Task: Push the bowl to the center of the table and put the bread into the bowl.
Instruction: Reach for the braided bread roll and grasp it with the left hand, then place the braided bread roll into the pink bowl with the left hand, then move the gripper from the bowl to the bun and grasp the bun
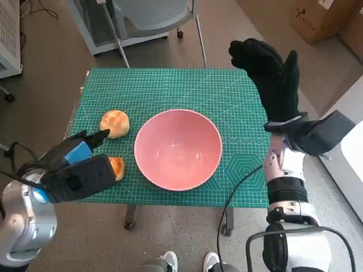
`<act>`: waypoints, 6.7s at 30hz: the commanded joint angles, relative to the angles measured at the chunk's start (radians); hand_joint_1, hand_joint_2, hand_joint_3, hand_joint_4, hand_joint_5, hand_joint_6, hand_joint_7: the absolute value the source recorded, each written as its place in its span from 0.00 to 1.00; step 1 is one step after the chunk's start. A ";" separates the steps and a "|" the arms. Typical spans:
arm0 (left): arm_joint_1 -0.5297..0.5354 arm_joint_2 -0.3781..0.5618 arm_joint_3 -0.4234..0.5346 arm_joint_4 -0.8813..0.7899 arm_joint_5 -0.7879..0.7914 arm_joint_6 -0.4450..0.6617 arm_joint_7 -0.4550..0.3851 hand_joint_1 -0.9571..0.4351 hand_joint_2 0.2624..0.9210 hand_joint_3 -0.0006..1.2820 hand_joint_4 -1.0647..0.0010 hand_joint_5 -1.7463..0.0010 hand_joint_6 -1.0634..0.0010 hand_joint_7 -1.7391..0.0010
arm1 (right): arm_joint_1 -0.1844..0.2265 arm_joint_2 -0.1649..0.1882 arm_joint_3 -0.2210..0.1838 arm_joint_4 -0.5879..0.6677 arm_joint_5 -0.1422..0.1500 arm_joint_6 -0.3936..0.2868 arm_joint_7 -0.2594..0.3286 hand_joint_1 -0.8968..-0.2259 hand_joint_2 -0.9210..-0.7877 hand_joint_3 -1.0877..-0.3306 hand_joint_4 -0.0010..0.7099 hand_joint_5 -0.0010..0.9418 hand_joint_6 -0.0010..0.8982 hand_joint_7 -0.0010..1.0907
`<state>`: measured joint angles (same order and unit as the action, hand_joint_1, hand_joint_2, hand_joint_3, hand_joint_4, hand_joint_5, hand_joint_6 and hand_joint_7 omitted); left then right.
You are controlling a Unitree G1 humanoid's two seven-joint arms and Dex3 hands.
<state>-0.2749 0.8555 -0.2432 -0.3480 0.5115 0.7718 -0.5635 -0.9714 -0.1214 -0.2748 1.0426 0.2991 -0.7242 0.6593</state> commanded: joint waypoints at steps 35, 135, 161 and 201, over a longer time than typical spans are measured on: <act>-0.148 -0.114 -0.158 0.524 0.194 -0.301 0.081 0.74 0.99 0.05 0.34 0.30 0.35 0.54 | 0.042 -0.016 -0.007 -0.005 0.019 0.024 0.004 0.50 0.00 0.74 0.31 0.00 0.36 0.00; -0.358 -0.294 -0.029 0.142 0.156 -0.380 -0.059 0.47 0.71 0.02 1.00 1.00 0.78 1.00 | 0.110 -0.012 -0.018 -0.044 0.021 0.007 -0.024 0.55 0.00 0.70 0.30 0.00 0.37 0.00; -0.405 -0.031 0.115 0.284 0.173 -0.342 -0.147 0.73 0.65 0.00 1.00 1.00 0.86 1.00 | 0.093 -0.019 -0.011 -0.028 0.029 0.023 -0.015 0.55 0.00 0.70 0.29 0.00 0.37 0.00; -0.729 -0.246 -0.236 1.274 0.290 -0.646 0.143 0.64 0.67 0.01 1.00 1.00 0.81 0.99 | 0.092 -0.040 -0.017 -0.027 0.034 0.016 0.010 0.55 0.00 0.71 0.29 0.00 0.37 0.00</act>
<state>-0.9475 0.6284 -0.4603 0.8499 0.7868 0.1530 -0.4568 -0.8946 -0.1537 -0.2915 1.0099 0.3329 -0.7136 0.6607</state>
